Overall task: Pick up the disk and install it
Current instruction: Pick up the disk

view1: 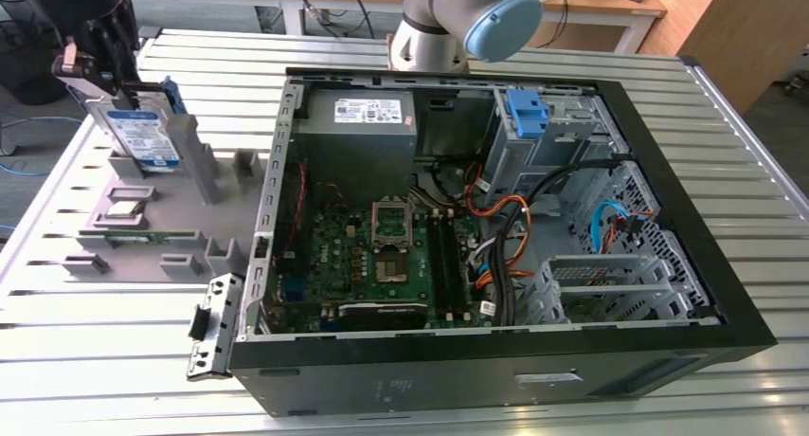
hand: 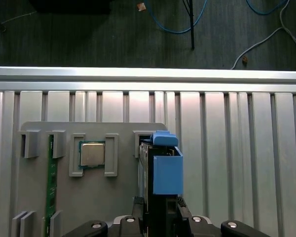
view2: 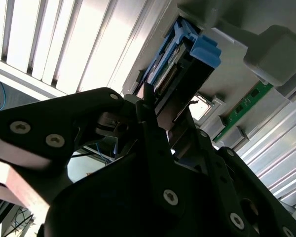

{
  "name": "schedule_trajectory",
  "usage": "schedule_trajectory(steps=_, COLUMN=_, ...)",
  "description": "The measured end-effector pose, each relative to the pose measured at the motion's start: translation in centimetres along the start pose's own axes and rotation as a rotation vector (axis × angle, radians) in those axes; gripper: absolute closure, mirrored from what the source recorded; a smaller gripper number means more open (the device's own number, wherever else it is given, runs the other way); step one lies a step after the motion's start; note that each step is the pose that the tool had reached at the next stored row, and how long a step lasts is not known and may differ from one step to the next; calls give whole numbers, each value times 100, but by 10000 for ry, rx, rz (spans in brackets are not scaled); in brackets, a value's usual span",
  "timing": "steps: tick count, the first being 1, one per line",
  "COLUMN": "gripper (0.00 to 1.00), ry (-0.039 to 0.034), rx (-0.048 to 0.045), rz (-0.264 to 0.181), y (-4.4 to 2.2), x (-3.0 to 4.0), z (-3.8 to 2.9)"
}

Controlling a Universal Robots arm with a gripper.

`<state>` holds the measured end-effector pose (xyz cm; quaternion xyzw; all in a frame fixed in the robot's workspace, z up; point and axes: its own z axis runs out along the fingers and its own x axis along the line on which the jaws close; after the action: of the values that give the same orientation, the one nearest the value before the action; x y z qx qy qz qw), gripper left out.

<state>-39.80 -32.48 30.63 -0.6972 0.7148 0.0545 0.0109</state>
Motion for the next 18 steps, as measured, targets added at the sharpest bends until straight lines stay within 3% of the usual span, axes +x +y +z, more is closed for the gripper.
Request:
schedule_trajectory(steps=4, gripper=65, ry=0, rx=1, rz=0, y=3, x=-5, z=-55)
schedule_trajectory(steps=18, gripper=65, ry=3, rx=-11, rz=1, y=1, x=-2, z=-24)
